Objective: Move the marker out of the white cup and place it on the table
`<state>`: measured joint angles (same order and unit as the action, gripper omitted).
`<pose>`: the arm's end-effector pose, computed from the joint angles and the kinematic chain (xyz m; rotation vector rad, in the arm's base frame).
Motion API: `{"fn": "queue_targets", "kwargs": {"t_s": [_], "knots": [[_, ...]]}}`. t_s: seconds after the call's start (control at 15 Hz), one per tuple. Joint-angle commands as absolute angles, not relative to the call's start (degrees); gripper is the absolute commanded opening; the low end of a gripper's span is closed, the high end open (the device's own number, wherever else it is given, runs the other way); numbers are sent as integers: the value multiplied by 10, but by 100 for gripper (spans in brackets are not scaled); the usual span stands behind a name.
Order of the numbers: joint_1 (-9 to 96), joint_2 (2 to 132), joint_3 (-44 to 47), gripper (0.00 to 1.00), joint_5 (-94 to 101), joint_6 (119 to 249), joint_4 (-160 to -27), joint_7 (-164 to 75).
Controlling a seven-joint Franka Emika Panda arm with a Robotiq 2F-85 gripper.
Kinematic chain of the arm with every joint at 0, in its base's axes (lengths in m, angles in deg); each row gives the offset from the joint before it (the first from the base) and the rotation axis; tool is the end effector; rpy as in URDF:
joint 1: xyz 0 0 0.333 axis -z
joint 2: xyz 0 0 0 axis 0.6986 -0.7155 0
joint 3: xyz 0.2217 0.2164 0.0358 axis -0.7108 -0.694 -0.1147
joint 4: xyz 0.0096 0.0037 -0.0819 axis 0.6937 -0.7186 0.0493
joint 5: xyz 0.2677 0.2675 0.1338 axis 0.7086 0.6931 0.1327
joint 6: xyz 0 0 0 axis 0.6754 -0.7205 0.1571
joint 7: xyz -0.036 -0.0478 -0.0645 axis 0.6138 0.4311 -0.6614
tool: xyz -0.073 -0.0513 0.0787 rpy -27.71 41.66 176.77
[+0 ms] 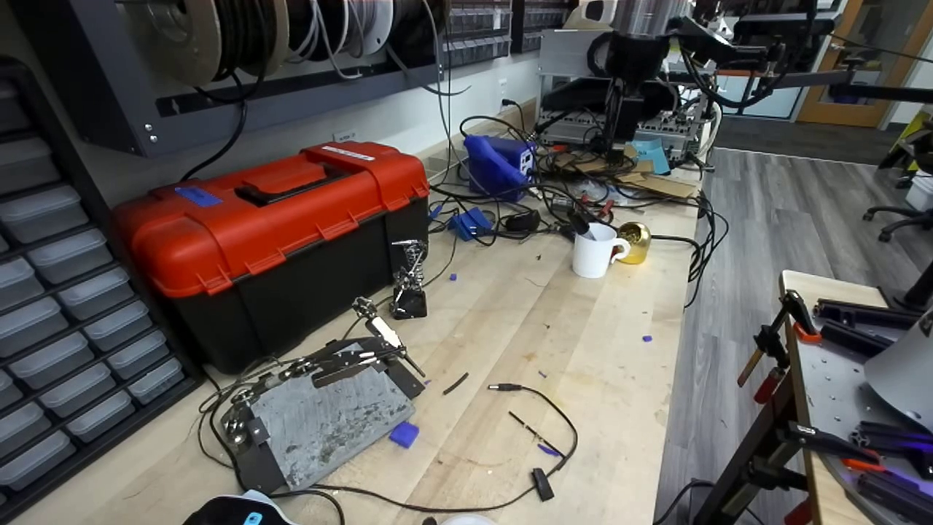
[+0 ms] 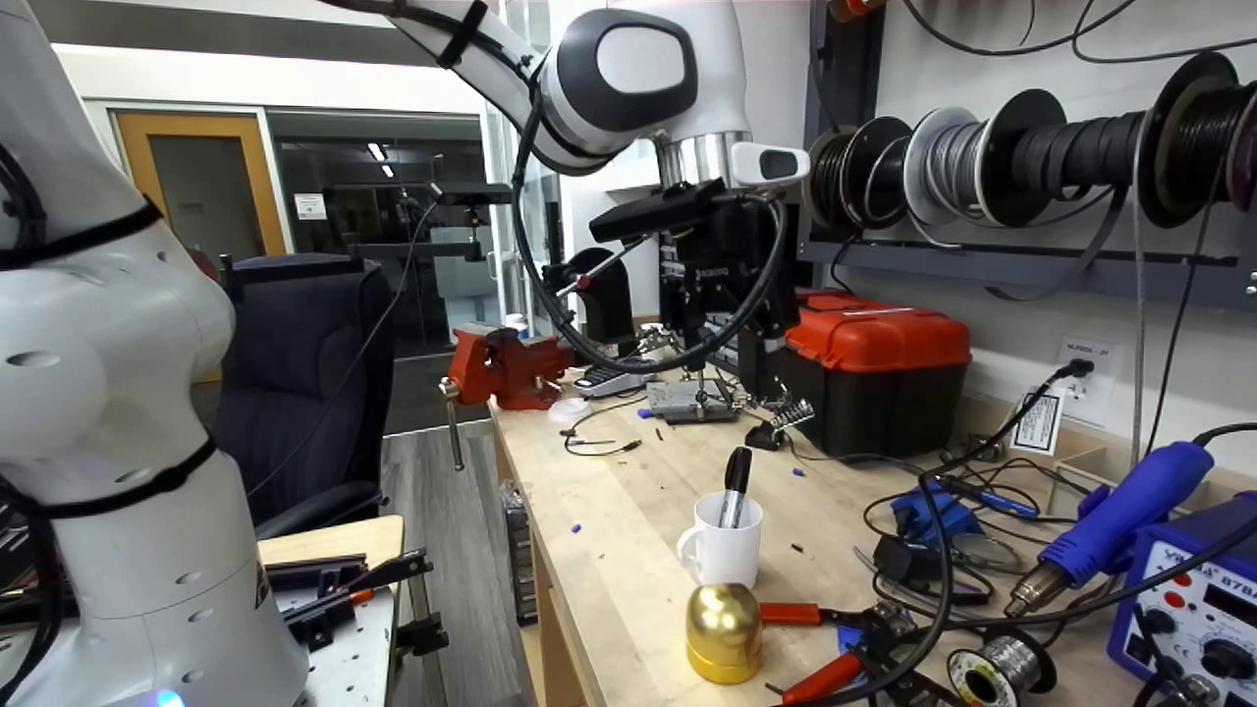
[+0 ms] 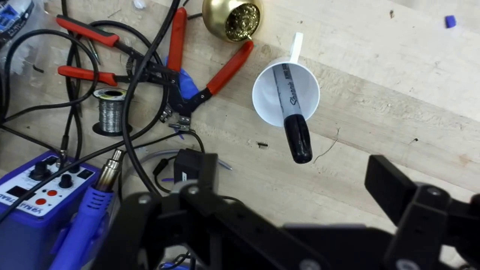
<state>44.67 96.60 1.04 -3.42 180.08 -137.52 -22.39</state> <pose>0.4832 -0.0418 0.4015 2.9566 0.4928 0.1471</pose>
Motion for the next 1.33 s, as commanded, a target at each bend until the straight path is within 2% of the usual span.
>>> {"fn": "queue_targets", "kwargs": {"t_s": [0.0,1.27], "knots": [[439,928,7,100,-21,1808,-1353,-193],[442,809,-25,100,-68,1787,-1291,-217]]}}
